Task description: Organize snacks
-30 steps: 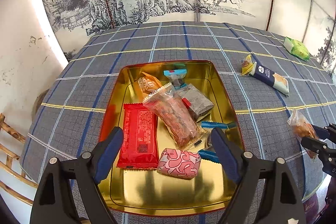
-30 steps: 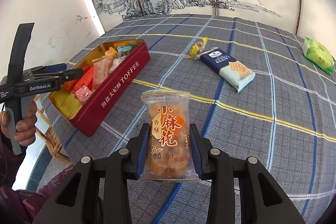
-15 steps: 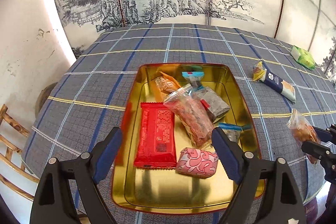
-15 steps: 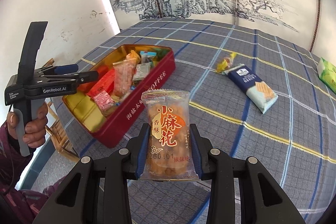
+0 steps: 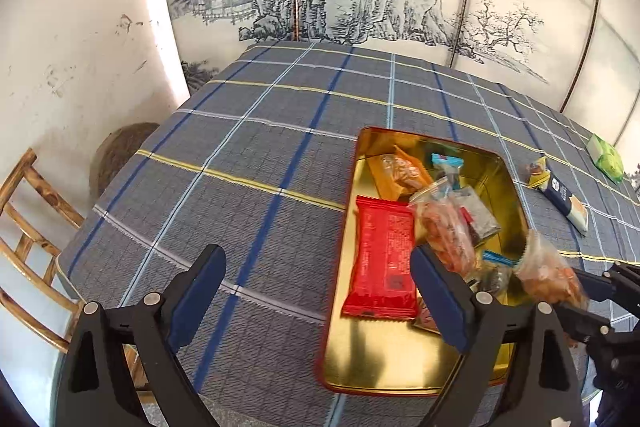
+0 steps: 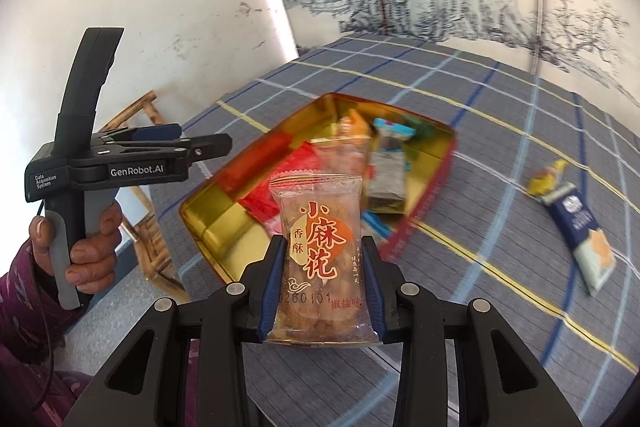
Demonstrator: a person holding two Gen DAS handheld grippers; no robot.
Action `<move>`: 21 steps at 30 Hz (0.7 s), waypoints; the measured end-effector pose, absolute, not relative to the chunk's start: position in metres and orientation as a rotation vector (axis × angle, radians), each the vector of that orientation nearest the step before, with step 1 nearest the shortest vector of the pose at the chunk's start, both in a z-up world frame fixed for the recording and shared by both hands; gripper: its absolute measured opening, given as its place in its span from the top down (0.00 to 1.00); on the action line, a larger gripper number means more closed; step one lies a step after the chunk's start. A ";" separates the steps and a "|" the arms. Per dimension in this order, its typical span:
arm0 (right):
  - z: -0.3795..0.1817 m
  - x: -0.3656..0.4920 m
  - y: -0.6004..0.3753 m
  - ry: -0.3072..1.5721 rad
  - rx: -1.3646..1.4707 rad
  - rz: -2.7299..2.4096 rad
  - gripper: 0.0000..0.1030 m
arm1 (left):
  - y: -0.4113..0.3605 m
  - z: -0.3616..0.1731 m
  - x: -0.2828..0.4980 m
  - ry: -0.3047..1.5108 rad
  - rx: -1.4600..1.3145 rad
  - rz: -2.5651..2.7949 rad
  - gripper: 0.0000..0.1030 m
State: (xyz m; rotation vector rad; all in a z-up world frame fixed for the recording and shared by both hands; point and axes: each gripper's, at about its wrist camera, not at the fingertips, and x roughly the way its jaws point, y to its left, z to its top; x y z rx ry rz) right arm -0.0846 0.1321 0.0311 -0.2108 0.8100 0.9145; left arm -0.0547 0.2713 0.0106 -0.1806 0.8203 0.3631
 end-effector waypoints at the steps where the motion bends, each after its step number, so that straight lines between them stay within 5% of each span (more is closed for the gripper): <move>1: 0.029 -0.084 0.140 0.816 -0.217 0.928 0.63 | 0.274 0.010 -0.055 0.825 -0.183 0.371 0.11; 21: -0.006 -0.079 0.232 0.871 -0.366 1.066 0.63 | 0.299 0.011 -0.067 0.821 -0.228 0.394 0.08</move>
